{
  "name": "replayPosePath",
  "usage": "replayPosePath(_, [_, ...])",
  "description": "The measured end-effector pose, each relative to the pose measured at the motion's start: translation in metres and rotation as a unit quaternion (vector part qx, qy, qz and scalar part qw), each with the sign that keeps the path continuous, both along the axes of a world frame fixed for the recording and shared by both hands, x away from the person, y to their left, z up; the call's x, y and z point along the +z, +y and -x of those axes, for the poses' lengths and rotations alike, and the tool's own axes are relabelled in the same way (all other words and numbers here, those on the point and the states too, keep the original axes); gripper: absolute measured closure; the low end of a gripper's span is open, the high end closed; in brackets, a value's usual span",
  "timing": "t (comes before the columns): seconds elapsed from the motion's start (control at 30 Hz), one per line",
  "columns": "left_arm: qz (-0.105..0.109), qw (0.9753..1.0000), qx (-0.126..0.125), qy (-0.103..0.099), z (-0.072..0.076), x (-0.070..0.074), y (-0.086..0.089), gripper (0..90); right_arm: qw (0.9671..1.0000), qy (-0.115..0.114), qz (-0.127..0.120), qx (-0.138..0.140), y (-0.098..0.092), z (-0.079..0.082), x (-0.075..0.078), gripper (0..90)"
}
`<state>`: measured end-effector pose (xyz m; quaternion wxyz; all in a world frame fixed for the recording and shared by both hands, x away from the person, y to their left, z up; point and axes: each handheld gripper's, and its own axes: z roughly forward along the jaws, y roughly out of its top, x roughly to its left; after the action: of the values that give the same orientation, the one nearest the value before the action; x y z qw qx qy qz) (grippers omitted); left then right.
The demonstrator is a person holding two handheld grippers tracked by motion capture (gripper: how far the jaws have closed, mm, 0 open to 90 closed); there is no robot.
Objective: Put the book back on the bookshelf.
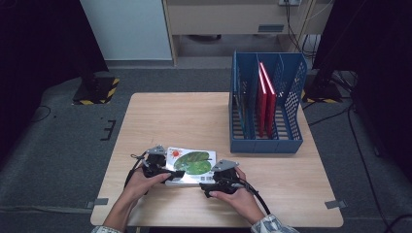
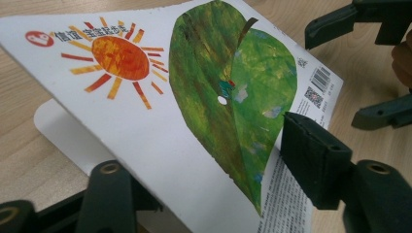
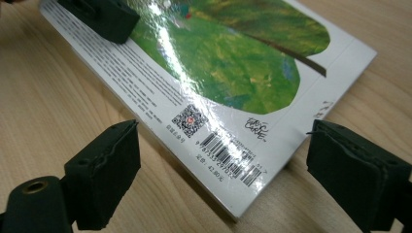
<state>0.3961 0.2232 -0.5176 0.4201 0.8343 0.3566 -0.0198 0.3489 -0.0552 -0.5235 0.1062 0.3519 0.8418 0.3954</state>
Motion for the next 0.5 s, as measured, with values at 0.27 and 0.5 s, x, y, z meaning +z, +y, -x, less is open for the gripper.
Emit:
replayPosePath(0.27, [0.003, 1.0, -0.009, -0.002, 0.001, 0.0, 0.001, 48.4, 0.9998, -0.001, -0.015, -0.011, -0.011, -0.007, 0.002, 13.5])
replayPosePath(0.5, [-0.007, 0.9996, -0.02, -0.021, 0.004, 0.002, -0.001, 50.4, 0.9997, 0.003, -0.02, -0.016, -0.011, -0.015, 0.0, 12.5])
